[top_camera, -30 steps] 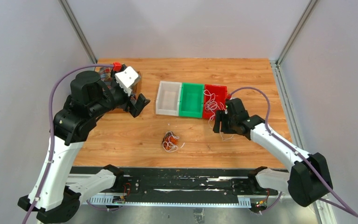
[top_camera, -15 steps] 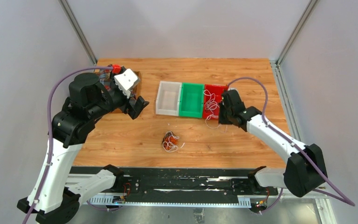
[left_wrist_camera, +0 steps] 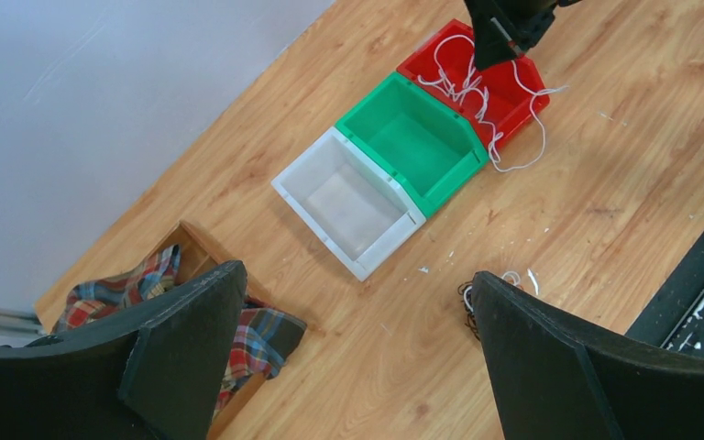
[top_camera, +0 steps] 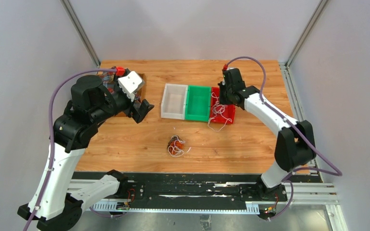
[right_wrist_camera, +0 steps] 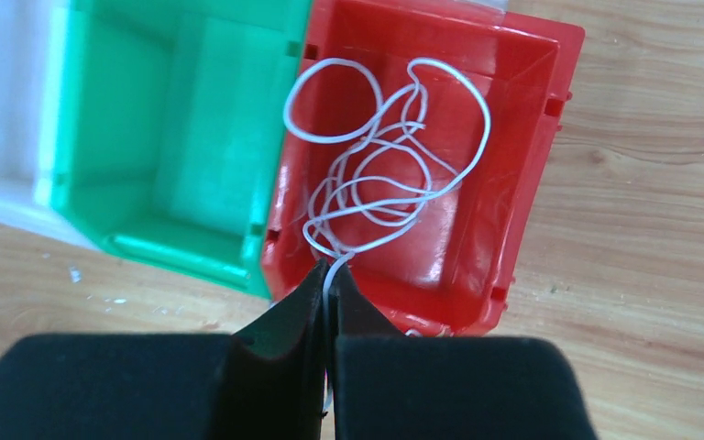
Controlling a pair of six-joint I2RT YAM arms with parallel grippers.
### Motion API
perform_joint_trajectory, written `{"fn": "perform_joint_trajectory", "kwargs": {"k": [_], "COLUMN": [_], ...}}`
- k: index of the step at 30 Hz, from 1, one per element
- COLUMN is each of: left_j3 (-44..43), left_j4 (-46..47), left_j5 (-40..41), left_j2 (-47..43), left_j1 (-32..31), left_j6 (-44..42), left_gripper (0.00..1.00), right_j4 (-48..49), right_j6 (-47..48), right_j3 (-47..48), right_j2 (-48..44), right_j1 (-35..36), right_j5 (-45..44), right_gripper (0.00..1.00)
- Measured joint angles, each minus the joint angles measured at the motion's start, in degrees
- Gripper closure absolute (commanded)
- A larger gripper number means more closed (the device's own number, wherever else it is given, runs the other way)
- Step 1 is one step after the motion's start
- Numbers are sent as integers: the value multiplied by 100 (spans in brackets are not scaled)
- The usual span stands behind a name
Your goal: Untangle the cables
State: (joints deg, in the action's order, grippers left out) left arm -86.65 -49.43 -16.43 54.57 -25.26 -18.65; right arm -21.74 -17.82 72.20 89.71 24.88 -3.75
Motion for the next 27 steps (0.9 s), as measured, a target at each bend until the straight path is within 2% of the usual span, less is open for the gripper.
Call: {"fn": "perform_joint_trajectory", "kwargs": {"k": [3, 7, 12, 15, 18, 27], "left_j3": [0, 0, 0, 0, 0, 0], "left_j4": [0, 2, -2, -2, -4, -48], "left_j5": [-9, -11, -46, -70, -103, -162], "left_j2": [0, -4, -7, -7, -4, 39], "left_j1": [0, 2, 0, 2, 0, 0], "left_j6": [0, -4, -24, -28, -39, -46], "left_gripper": [2, 1, 5, 11, 16, 17], "right_j4": [-46, -136, -157, -85, -20, 450], "right_j6": [68, 129, 262, 345, 437, 667], "right_j3": [225, 649, 1665, 2046, 2151, 1965], "right_j2": [487, 675, 673, 671, 671, 662], "right_j1": [-210, -457, -656, -667, -667, -745], "right_j5": [107, 232, 382, 442, 483, 616], "right_gripper": [99, 99, 99, 99, 99, 99]}}
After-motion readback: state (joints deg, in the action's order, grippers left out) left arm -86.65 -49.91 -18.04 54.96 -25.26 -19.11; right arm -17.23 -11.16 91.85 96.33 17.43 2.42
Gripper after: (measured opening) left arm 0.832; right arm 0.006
